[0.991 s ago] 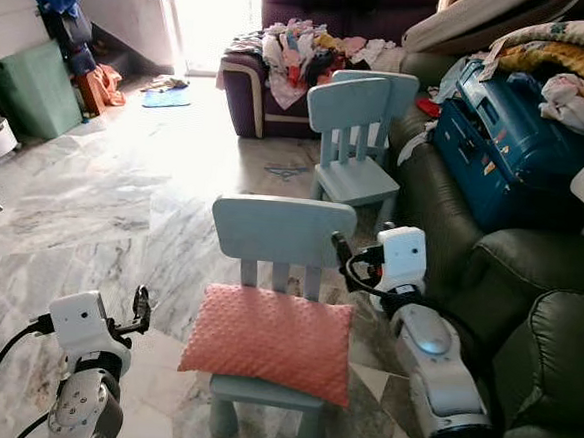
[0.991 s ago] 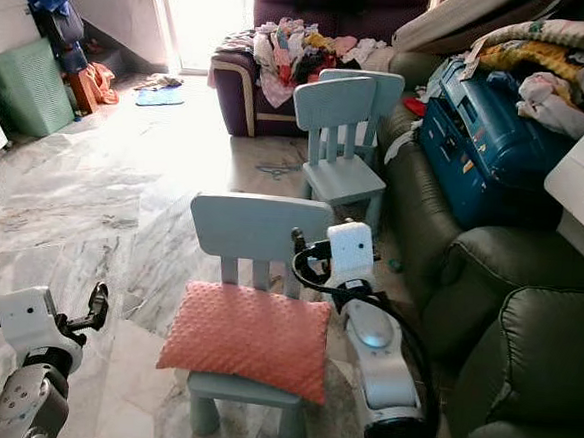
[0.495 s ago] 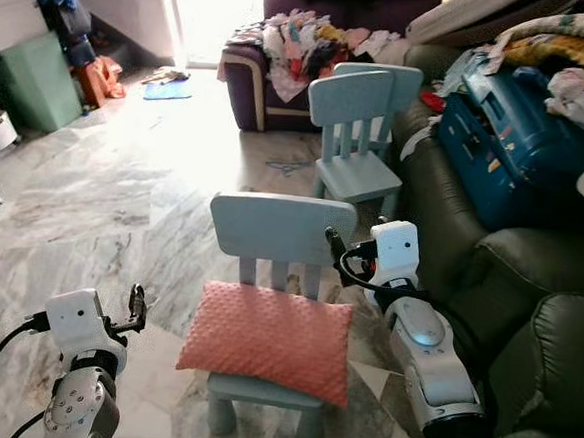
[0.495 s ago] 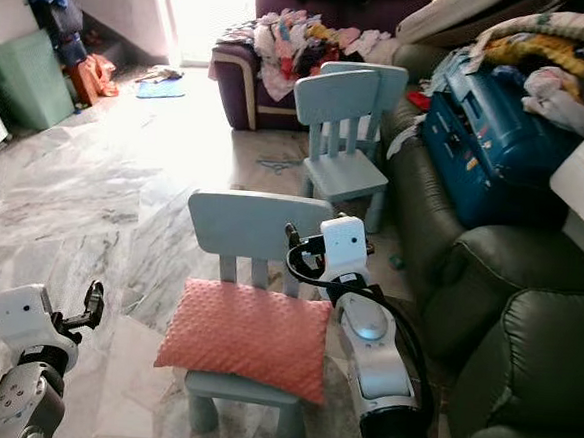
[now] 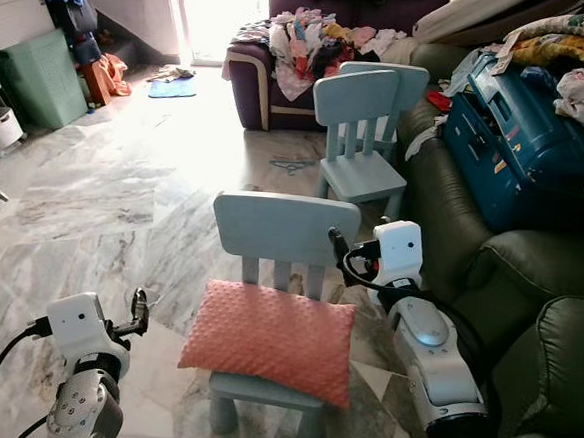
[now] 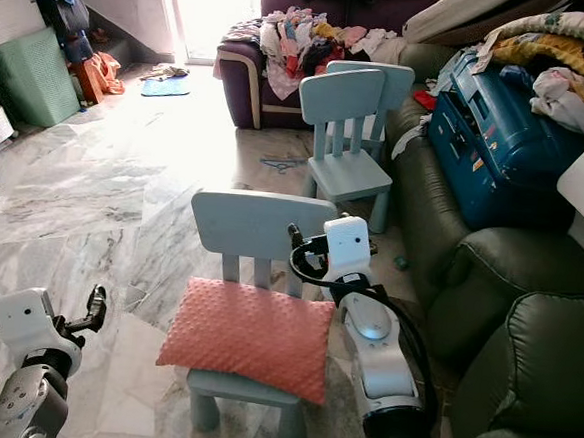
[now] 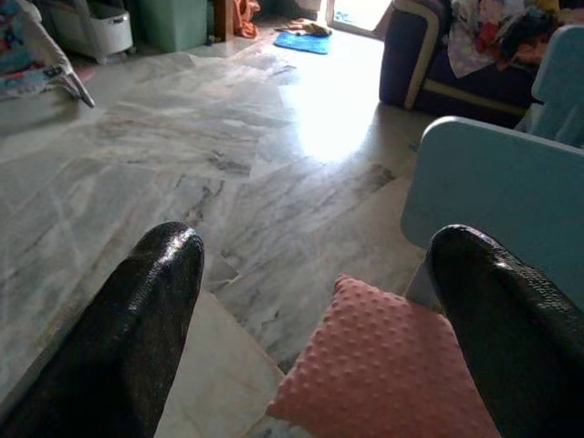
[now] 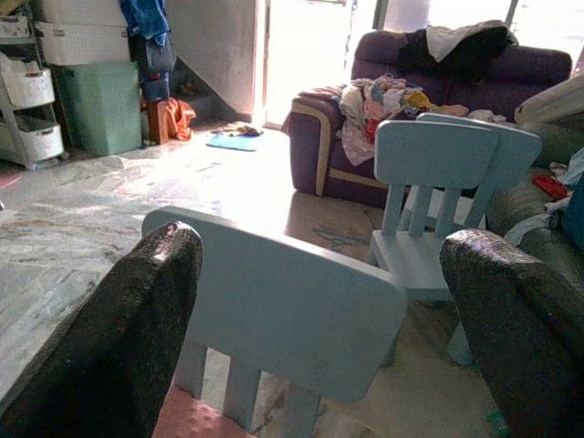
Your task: Move the pillow to the sofa
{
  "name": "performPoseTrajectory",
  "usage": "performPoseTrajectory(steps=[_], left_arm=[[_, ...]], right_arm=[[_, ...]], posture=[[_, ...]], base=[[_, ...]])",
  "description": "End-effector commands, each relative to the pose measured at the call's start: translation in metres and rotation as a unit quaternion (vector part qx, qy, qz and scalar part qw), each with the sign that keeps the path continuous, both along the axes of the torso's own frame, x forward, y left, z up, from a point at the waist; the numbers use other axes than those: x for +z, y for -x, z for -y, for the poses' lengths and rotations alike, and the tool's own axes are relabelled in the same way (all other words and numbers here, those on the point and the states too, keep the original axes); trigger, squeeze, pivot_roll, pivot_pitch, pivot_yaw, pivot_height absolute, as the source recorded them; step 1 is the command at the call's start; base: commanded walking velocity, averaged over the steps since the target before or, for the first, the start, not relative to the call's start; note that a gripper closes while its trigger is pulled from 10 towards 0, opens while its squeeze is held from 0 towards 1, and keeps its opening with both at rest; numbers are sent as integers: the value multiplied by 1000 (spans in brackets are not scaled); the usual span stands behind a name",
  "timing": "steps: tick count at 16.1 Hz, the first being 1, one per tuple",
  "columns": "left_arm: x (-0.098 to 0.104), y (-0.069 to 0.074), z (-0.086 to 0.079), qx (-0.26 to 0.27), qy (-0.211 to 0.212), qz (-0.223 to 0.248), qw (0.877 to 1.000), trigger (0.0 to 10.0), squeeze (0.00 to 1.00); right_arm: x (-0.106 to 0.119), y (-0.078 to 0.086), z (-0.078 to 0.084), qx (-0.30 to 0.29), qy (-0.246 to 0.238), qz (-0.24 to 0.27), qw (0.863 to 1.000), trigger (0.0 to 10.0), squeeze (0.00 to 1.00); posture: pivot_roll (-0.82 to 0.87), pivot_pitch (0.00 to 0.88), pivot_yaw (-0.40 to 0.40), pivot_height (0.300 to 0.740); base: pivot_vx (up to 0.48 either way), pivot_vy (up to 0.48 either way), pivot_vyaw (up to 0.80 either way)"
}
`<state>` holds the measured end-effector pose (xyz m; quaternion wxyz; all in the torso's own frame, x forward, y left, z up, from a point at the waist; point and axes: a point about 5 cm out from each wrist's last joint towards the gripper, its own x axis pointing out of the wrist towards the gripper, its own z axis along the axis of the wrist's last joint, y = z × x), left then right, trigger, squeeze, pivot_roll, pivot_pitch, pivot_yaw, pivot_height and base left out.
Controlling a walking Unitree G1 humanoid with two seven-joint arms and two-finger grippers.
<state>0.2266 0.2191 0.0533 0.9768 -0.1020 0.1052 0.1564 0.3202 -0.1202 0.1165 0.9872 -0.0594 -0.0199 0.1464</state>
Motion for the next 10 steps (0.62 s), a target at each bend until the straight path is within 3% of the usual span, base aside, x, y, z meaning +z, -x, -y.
performPoseTrajectory(steps=[1, 8, 10], left_arm=[[2, 2, -7, 10, -5, -2, 1000, 10000, 0], [3, 0, -10, -2, -7, -8, 1000, 10000, 0], [3, -1, -10, -7, -9, -12, 1000, 10000, 0]], right_arm=[[1, -1, -3, 2, -9, 1, 1000, 10000, 0], [1, -1, -4, -5, -15, -2, 1000, 10000, 0], [1, -1, -5, -6, -17, -2, 1000, 10000, 0]], posture=[[-113, 0, 45, 740], [-114, 0, 58, 740], [-114, 0, 61, 740]], base=[[0, 480, 0], [0, 480, 0], [0, 0, 0]])
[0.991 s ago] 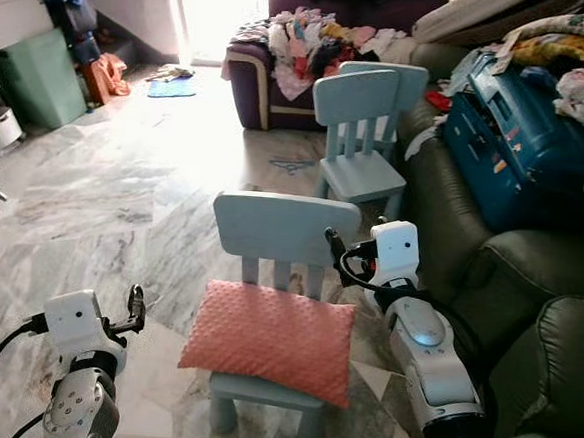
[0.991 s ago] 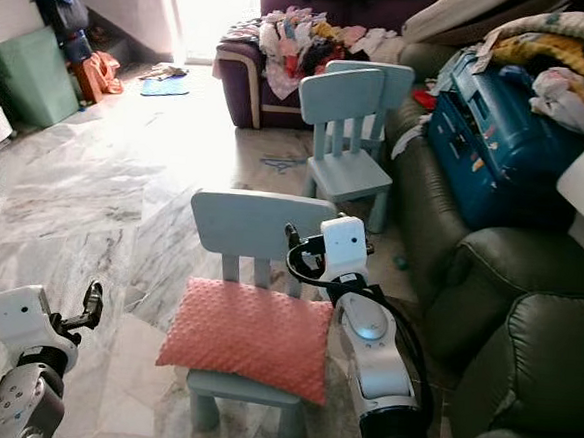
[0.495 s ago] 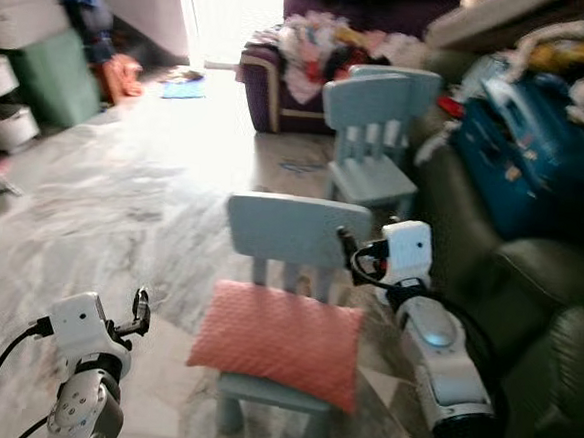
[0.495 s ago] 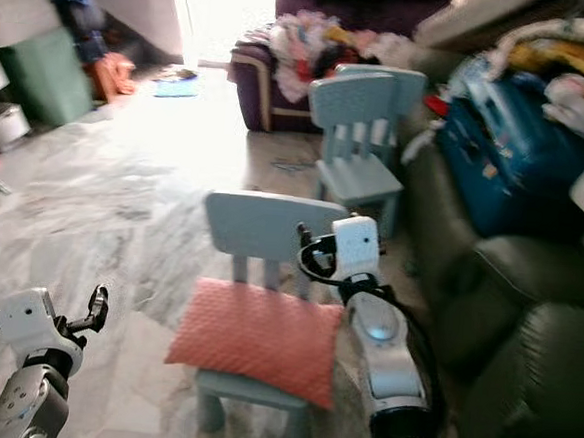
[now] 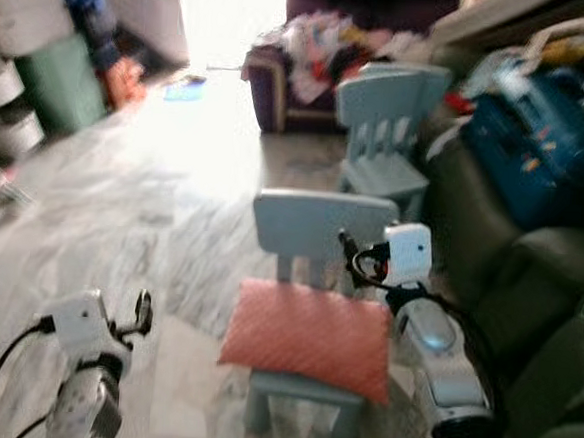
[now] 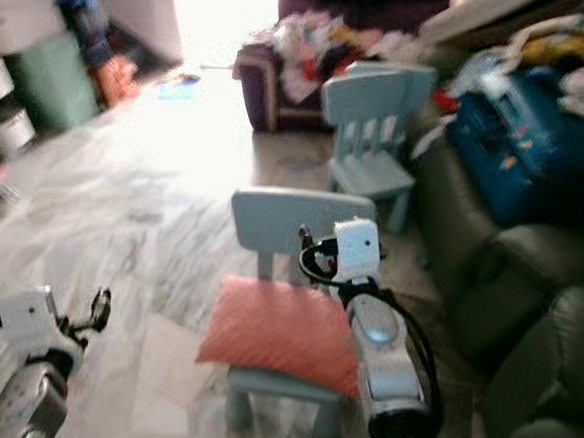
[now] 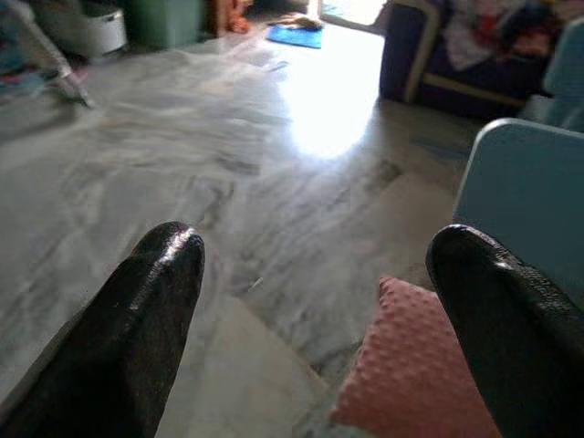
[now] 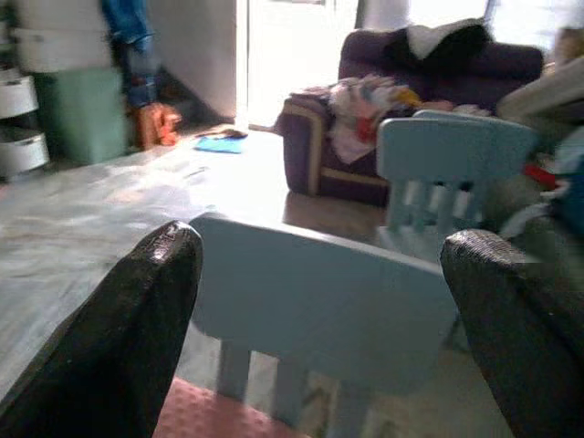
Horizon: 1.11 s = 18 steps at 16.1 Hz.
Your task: Move the pillow to the sofa
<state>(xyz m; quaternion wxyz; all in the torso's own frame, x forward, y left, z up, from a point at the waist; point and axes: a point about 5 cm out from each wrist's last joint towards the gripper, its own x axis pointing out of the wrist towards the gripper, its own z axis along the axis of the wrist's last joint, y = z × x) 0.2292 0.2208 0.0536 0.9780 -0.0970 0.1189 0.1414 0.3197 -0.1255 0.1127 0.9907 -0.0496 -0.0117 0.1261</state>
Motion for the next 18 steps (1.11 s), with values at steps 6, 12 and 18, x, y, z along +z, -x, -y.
performPoseTrajectory(steps=[6, 12, 18], left_arm=[[9, -3, -11, 1, -5, 15, 1000, 10000, 0], [12, -11, -14, -10, -7, 18, 1000, 10000, 0], [11, -9, -14, -7, -6, 17, 1000, 10000, 0]], right_arm=[[5, -2, -12, 7, -9, 9, 1000, 10000, 0], [5, -1, -9, -7, -12, 11, 1000, 10000, 0], [7, -3, -10, -3, -11, 14, 1000, 10000, 0]], posture=[[-116, 0, 78, 740], [-134, 0, 104, 740], [-131, 0, 100, 740]], base=[[0, 0, -96], [0, 0, -800], [0, 0, -800]])
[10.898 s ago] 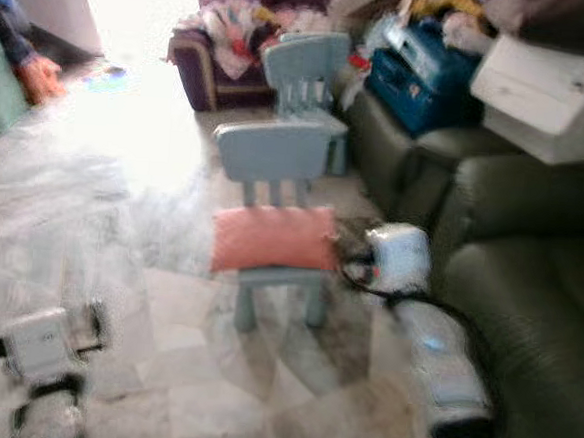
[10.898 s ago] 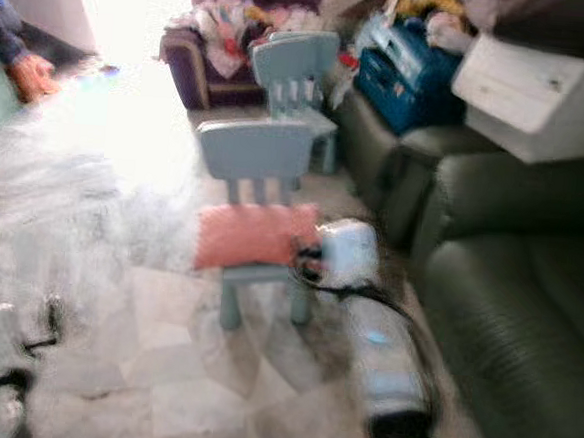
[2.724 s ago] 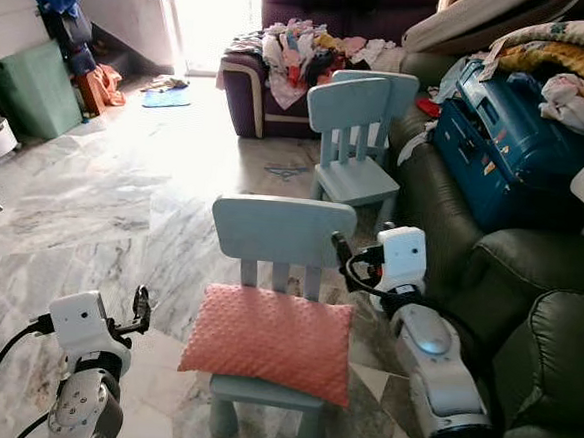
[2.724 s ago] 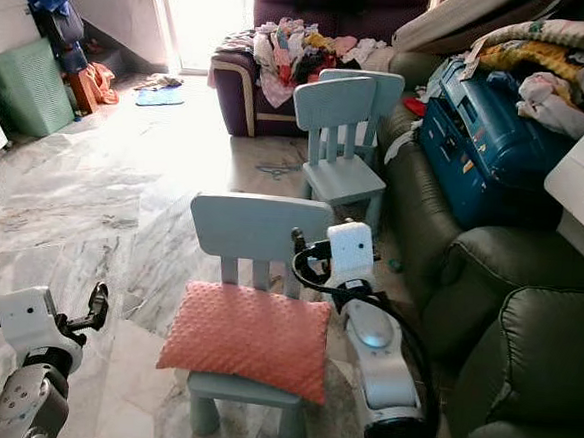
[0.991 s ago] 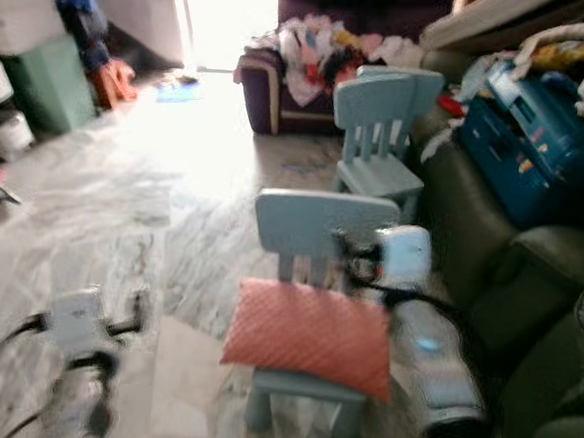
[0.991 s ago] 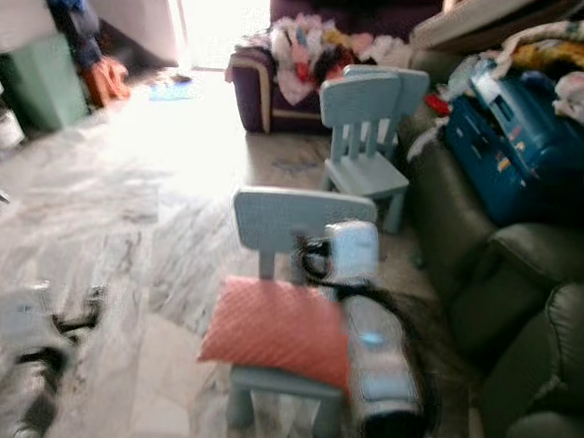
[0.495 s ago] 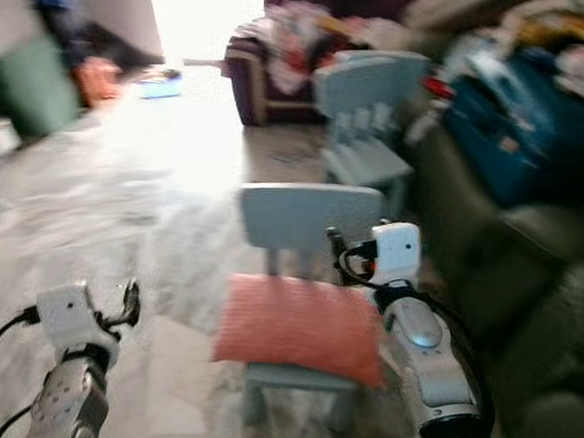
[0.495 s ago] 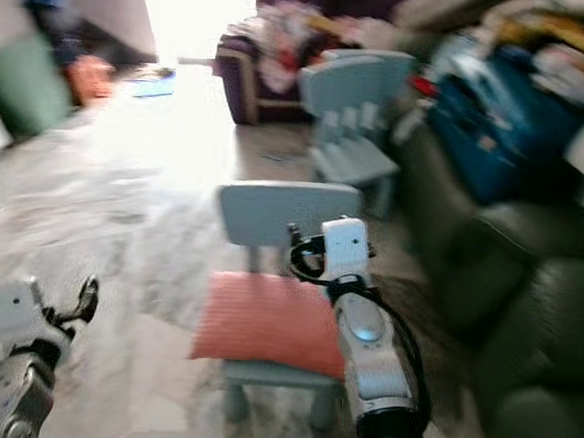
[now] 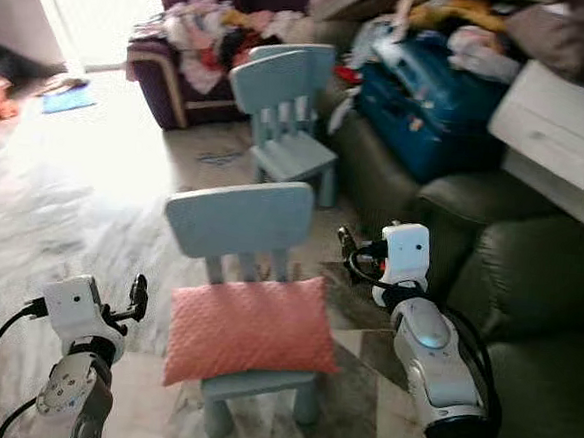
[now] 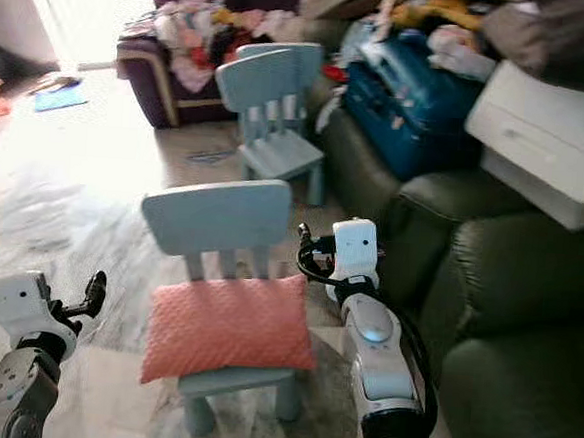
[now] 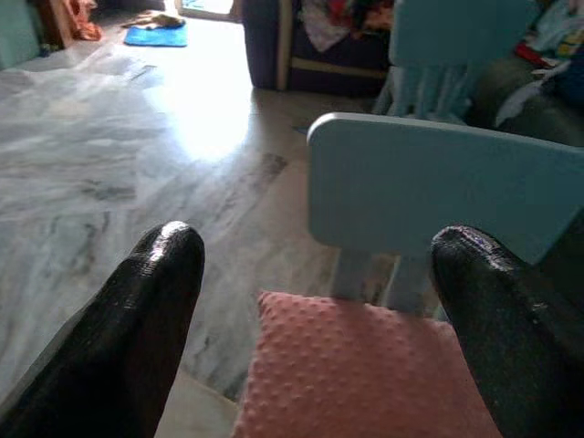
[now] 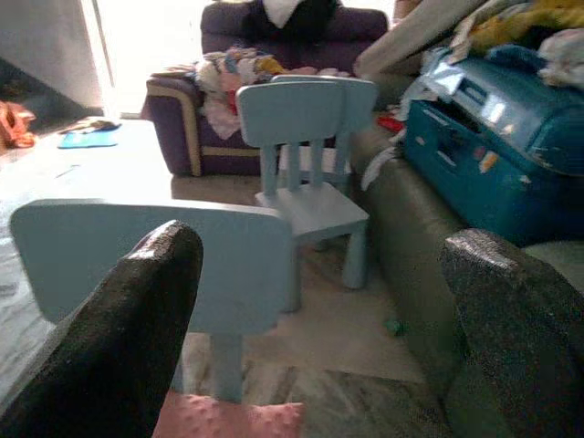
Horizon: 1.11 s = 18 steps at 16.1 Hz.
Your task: Move the pillow to the sofa
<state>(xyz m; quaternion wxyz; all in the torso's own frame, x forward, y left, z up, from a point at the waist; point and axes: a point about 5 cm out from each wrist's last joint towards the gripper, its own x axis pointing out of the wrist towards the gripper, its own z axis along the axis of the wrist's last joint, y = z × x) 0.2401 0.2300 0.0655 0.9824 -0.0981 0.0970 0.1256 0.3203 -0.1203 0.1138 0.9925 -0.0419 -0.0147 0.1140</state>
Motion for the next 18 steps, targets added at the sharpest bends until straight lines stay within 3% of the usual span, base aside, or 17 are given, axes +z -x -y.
performPoseTrajectory(steps=[1, 5, 18], left_arm=[[-1, 2, -5, 8, -5, -6, 1000, 10000, 0], [-1, 1, -6, 8, -9, -6, 1000, 10000, 0], [-6, 23, -8, 30, -25, -10, 999, 10000, 0]], right_arm=[[6, -2, -5, 11, -2, 11, 1000, 10000, 0], [7, -2, -6, 12, -4, 13, 1000, 10000, 0], [16, -12, -27, 79, 8, 25, 997, 10000, 0]], posture=[[-129, 0, 95, 740], [-131, 0, 95, 740], [-74, 0, 27, 740]], base=[[0, 0, -625], [0, 0, -753], [0, 0, 0]])
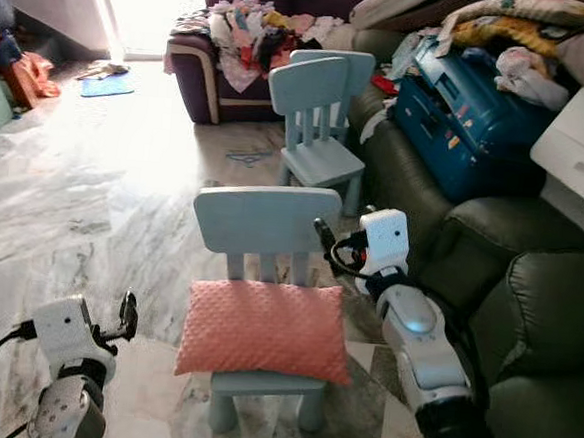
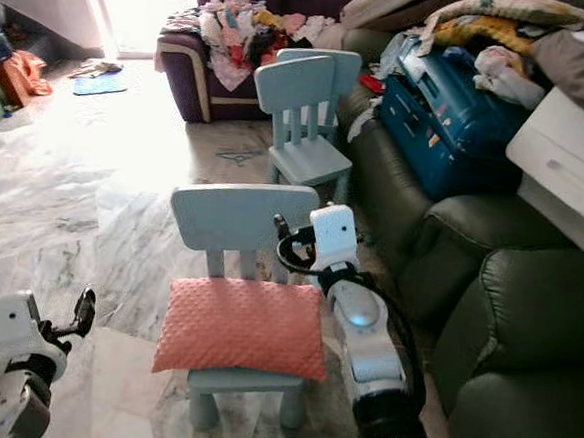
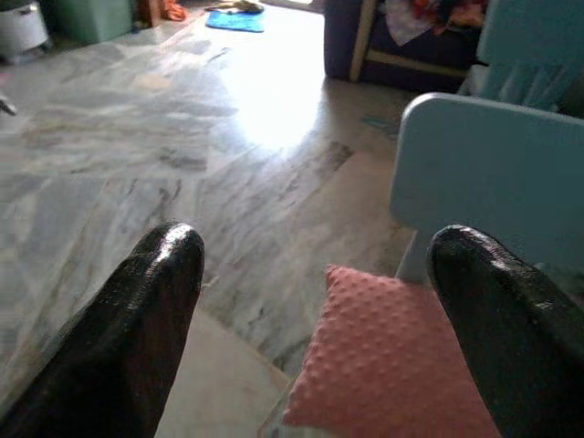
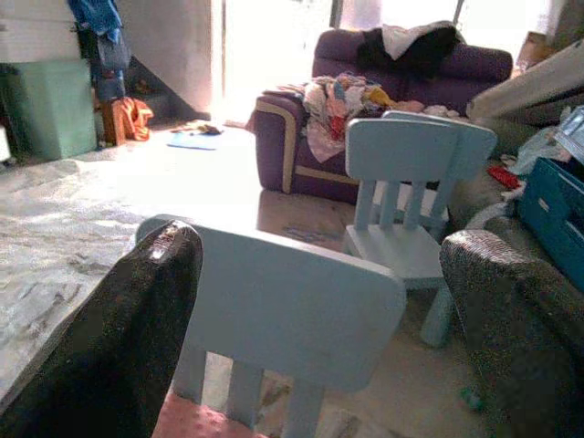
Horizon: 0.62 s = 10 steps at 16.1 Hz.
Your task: Move the pillow to the sofa
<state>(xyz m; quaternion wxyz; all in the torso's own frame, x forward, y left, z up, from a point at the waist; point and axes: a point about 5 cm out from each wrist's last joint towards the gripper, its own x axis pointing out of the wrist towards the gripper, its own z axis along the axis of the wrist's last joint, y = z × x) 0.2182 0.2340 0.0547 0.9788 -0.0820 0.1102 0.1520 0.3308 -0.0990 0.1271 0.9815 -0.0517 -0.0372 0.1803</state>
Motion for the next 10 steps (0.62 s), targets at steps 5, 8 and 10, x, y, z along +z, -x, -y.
performPoseTrajectory(steps=[5, 8, 10], left_arm=[[11, -7, -4, -13, -24, 18, 999, 10000, 0], [17, -12, -5, -8, -34, 31, 999, 10000, 0], [19, -13, -3, -11, -32, 35, 999, 10000, 0]], right_arm=[[0, 1, -9, 7, -10, 3, 1000, 10000, 0], [-1, 2, -7, 8, -8, 4, 1000, 10000, 0], [0, 0, -5, 7, -6, 6, 1000, 10000, 0]], posture=[[-88, 0, 54, 740], [-92, 0, 49, 740], [-91, 0, 46, 740]], base=[[0, 0, 0], [0, 0, 0], [0, 0, 0]])
